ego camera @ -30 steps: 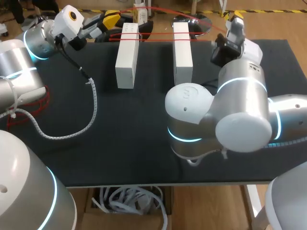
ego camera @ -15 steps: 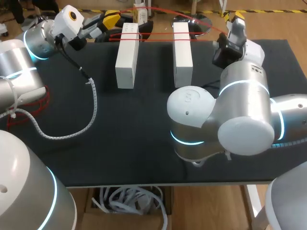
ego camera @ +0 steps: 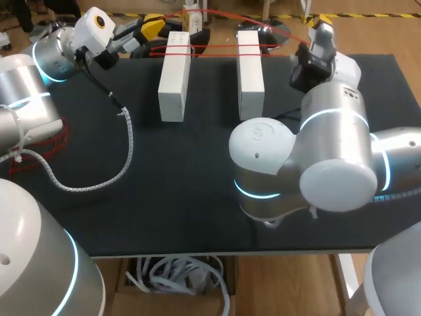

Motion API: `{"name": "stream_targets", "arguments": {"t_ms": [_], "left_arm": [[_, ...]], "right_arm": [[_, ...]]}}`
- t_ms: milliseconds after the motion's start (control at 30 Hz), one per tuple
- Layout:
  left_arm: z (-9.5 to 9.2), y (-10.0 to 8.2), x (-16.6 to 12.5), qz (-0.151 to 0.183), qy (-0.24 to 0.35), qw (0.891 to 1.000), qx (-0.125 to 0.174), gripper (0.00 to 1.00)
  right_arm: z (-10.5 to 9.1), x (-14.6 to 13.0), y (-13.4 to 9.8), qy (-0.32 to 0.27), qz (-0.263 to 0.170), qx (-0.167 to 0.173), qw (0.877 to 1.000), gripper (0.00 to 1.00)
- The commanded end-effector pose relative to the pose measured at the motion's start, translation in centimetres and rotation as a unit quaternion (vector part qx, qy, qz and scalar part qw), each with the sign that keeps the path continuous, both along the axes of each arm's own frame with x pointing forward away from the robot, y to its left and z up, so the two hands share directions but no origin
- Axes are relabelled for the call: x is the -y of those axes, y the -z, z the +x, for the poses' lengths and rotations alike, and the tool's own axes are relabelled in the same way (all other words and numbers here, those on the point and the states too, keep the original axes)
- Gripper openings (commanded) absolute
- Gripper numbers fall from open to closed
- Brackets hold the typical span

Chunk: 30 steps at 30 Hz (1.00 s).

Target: Grab the tape and strap the tape.

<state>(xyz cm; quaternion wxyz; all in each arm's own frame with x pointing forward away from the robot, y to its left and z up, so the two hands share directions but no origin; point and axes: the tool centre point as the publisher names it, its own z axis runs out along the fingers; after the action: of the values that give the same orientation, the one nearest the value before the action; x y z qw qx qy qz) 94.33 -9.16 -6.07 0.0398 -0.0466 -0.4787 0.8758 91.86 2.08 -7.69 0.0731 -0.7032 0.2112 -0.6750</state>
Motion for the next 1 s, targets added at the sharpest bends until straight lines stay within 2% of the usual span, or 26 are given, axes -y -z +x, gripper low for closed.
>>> {"name": "stream_targets", "arguments": {"t_ms": [33,167,333,433,467,500,667,800,1000], "left_arm": [[-0.07,0.04,0.03,0.000,-0.001,1.000,0.000,0.00],[-0.07,0.04,0.03,0.000,-0.001,1.000,0.000,0.00],[-0.07,0.04,0.03,0.000,-0.001,1.000,0.000,0.00],[-0.07,0.04,0.03,0.000,-0.001,1.000,0.000,0.00],[-0.07,0.04,0.03,0.000,-0.001,1.000,0.000,0.00],[-0.07,0.04,0.03,0.000,-0.001,1.000,0.000,0.00],[-0.07,0.04,0.03,0.000,-0.001,1.000,0.000,0.00],[-0.07,0.04,0.03,0.000,-0.001,1.000,0.000,0.00],[-0.07,0.04,0.03,0.000,-0.001,1.000,0.000,0.00]], "right_arm": [[0.16,-0.13,-0.38,-0.001,-0.001,-0.002,1.000,0.41],[0.14,-0.22,-0.37,-0.002,-0.002,-0.001,1.000,0.40],[0.12,-0.23,-0.39,-0.002,-0.003,-0.002,1.000,0.33],[0.13,-0.29,-0.33,-0.002,-0.003,-0.002,1.000,0.18],[0.10,-0.35,-0.31,-0.002,-0.004,-0.003,1.000,0.05],[0.04,-0.40,-0.31,-0.003,-0.005,-0.003,1.000,0.00],[-0.06,-0.58,-0.15,-0.009,-0.011,-0.007,1.000,0.00],[-0.29,-0.66,-0.17,-0.031,0.008,-0.026,0.999,0.00],[-0.29,-0.66,-0.17,-0.031,0.008,-0.026,0.999,0.00]]}}
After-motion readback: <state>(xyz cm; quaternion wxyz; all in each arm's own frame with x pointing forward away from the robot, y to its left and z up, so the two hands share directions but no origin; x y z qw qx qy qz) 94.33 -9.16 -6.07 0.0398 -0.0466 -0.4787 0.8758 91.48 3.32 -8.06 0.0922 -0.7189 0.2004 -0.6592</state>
